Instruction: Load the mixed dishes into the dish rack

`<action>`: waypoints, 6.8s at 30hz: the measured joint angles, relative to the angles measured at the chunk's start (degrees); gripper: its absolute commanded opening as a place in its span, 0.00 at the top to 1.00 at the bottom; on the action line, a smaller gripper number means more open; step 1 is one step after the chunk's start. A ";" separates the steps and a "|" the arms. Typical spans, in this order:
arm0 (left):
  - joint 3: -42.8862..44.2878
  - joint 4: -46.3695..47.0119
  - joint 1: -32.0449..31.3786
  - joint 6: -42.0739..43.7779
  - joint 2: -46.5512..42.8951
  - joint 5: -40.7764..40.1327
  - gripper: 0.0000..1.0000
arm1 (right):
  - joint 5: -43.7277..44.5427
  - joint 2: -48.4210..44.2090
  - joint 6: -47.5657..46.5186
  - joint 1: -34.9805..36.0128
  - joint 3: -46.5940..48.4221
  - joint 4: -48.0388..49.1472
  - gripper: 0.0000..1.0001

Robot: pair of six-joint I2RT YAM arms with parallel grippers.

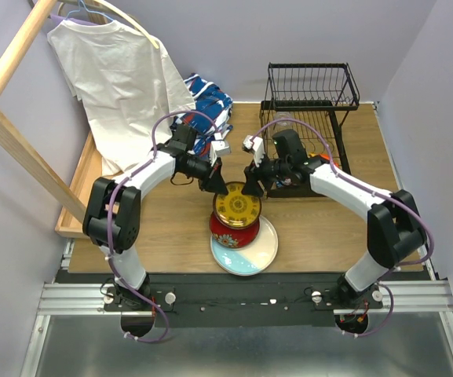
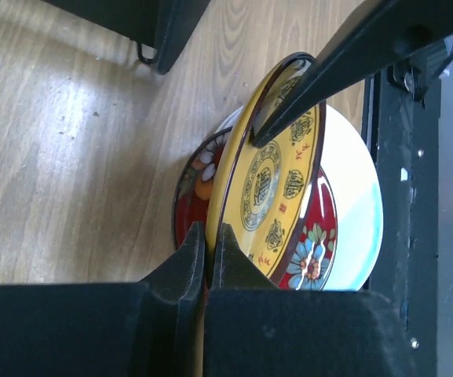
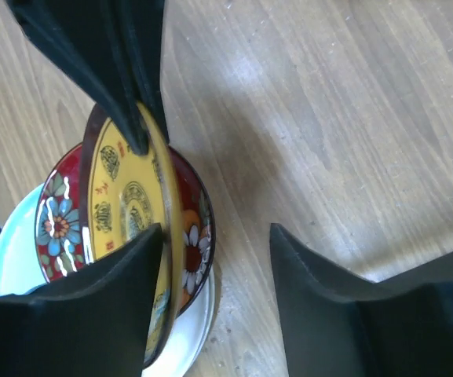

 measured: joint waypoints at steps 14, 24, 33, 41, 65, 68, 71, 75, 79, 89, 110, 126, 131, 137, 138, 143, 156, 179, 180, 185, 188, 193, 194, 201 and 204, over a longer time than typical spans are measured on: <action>-4.37 8.35 -0.09 -3.45 -3.54 -1.60 0.53 | -4.83 2.19 1.42 -0.42 2.73 -2.36 1.00; -8.85 24.26 0.92 -18.75 -14.53 -17.92 0.34 | 1.55 -0.04 1.27 -9.03 14.47 -10.47 1.00; -6.95 27.39 0.72 -21.75 -15.37 -20.70 0.34 | 16.24 -12.74 8.44 -17.22 21.62 1.46 1.00; -7.69 26.56 -2.80 -20.59 -14.51 -20.70 0.34 | 44.37 -9.94 9.07 -17.05 28.57 22.69 0.99; -11.13 27.15 -4.02 -20.83 -13.46 -20.68 0.36 | 54.34 15.37 -0.81 -28.15 53.11 4.22 1.00; -11.19 27.23 -4.02 -21.05 -13.14 -20.68 0.37 | 54.51 17.03 -1.90 -28.15 54.05 3.21 1.00; -11.19 27.34 -4.02 -21.14 -12.94 -20.68 0.37 | 54.71 18.23 -2.84 -28.15 54.10 1.62 1.00; -11.19 27.47 -4.02 -21.33 -12.50 -20.63 0.37 | 55.30 18.97 -3.61 -28.15 54.10 0.66 0.99; -11.17 27.47 -4.02 -21.53 -12.15 -20.63 0.37 | 56.13 18.97 -4.00 -28.15 54.07 0.46 0.99; -11.19 27.52 -4.02 -22.16 -11.52 -20.61 0.37 | 57.64 18.97 -5.07 -27.93 52.85 1.64 1.00; -11.17 27.93 -4.44 -22.84 -9.68 -20.02 0.38 | 63.06 22.62 -12.48 -24.98 50.75 4.11 1.00; -9.46 28.02 -4.70 -23.63 -7.32 -19.08 0.33 | 62.62 24.61 -8.00 -24.81 56.96 -5.99 0.25; -7.10 24.70 -4.70 -19.06 -5.66 -19.17 0.33 | 60.89 23.39 -5.51 -24.50 58.93 -10.64 0.20; -7.06 16.00 -4.50 -8.70 -3.10 -19.39 0.33 | 58.01 17.81 -1.84 -22.56 56.92 -15.37 0.15; -7.06 15.21 -4.48 -7.78 -2.80 -19.43 0.33 | 57.05 16.11 -1.11 -22.36 56.22 -16.20 0.13; -7.06 8.02 -4.37 -0.96 0.11 -19.67 0.34 | 47.32 5.86 1.49 -21.64 48.78 -18.53 0.09; 1.46 -8.22 -4.37 10.43 6.91 -15.43 0.74 | 24.94 1.38 3.34 -21.64 35.69 -23.23 0.08; 10.73 -22.80 -4.04 15.19 2.08 -8.11 1.00 | -16.90 8.92 -7.37 -13.38 20.26 -21.53 0.03; 11.85 -22.60 -4.04 15.04 2.08 -8.13 1.00 | -18.10 9.66 -8.15 -12.94 20.48 -22.05 0.03; 15.13 -22.10 -4.04 14.45 2.08 -8.22 1.00 | -19.50 12.26 -11.41 -10.16 21.51 -24.83 0.03; 16.20 -21.57 -4.04 13.62 2.08 -8.22 1.00 | -19.74 13.18 -12.94 -8.83 22.69 -26.12 0.04; 17.14 -21.35 -4.04 13.05 2.08 -8.24 1.00 | -19.91 13.81 -14.56 -7.48 24.09 -28.06 0.12; 17.40 -21.33 -4.04 12.96 2.08 -8.24 1.00 | -19.91 13.97 -14.64 -7.41 24.11 -28.13 0.14; 18.82 -20.68 -3.91 12.35 2.03 -8.35 1.00 | -19.89 15.76 -13.68 -6.78 24.11 -28.26 0.30; 18.86 -20.37 -3.74 12.13 2.03 -8.52 1.00 | -19.93 15.89 -13.00 -6.73 24.11 -28.20 0.39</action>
